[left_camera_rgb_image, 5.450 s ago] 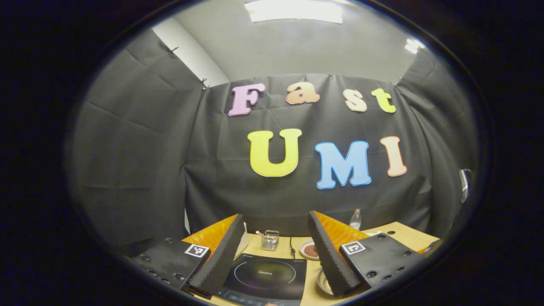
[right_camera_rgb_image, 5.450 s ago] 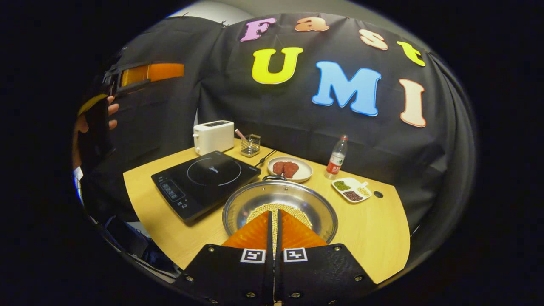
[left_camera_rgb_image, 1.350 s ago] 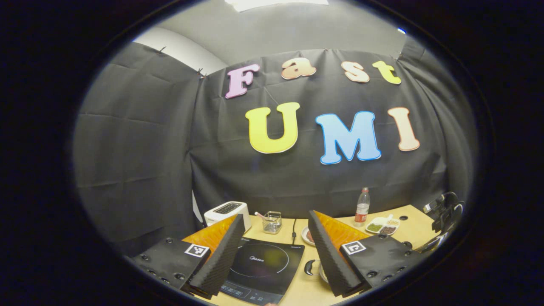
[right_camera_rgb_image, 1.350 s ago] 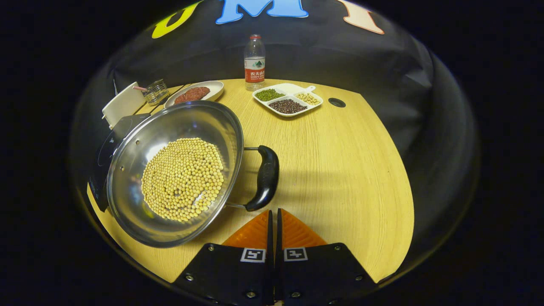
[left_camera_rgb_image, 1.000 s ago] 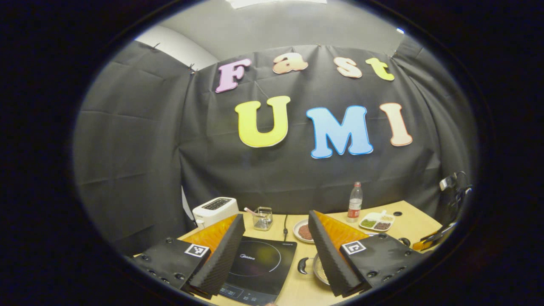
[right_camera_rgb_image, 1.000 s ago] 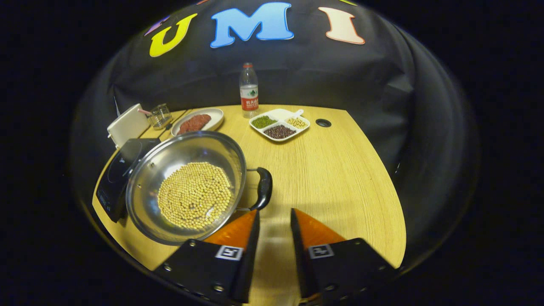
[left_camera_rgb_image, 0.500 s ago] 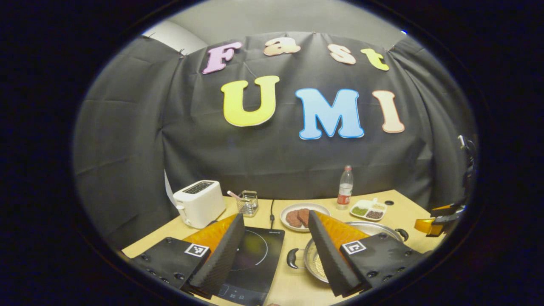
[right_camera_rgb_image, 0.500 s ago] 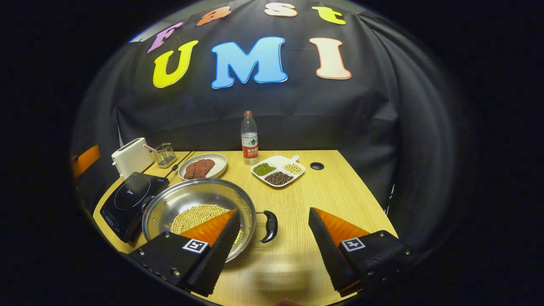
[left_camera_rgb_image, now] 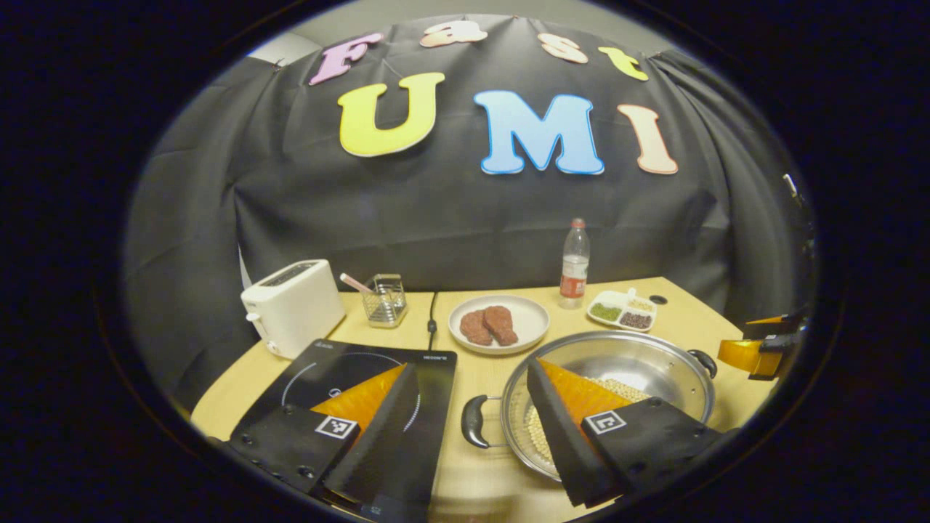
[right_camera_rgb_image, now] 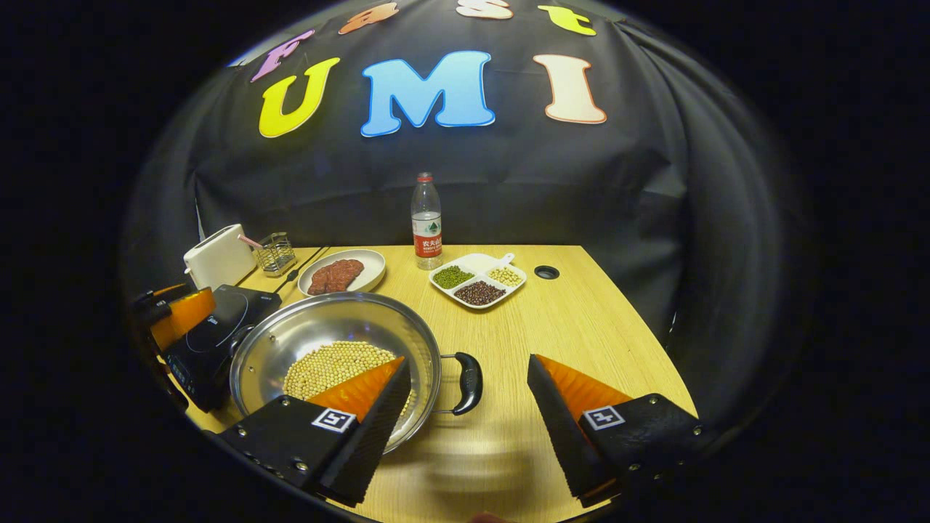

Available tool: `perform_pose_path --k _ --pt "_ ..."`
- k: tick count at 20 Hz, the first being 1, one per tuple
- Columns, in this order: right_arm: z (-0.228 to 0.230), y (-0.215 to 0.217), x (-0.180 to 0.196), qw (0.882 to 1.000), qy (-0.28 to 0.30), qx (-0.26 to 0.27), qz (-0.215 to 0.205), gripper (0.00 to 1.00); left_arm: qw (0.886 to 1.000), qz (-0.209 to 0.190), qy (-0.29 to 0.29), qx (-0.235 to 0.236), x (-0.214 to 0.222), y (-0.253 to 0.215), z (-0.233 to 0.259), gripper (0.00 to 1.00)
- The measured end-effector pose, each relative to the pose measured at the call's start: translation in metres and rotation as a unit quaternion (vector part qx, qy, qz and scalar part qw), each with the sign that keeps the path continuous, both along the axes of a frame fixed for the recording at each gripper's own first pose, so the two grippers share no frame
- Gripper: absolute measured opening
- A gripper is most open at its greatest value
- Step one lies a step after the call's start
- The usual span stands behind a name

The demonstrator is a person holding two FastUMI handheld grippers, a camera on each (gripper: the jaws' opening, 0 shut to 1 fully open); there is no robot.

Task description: First push the handle of the pot to place it horizontally, then grasp the pot with both hands and set it on the induction cooktop.

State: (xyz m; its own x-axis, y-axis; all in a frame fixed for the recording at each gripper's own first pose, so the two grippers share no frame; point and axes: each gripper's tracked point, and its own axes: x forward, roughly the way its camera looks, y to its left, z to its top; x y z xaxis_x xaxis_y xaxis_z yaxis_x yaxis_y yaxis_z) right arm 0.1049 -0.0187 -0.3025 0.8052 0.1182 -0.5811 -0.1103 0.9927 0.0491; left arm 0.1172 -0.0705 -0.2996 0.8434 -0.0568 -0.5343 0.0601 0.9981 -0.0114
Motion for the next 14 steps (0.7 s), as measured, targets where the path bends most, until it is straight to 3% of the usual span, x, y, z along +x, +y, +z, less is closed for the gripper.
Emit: perform_pose_path --k 7,14 --pt "-0.025 0.01 0.001 1.0 0.027 -0.007 0.01 0.98 0.997 -0.017 0.072 0.003 0.009 -0.016 -0.067 1.0" --pt "-0.047 0.008 0.003 0.998 0.054 -0.021 0.008 0.98 0.992 -0.018 0.124 0.003 0.007 -0.023 -0.1 0.99"
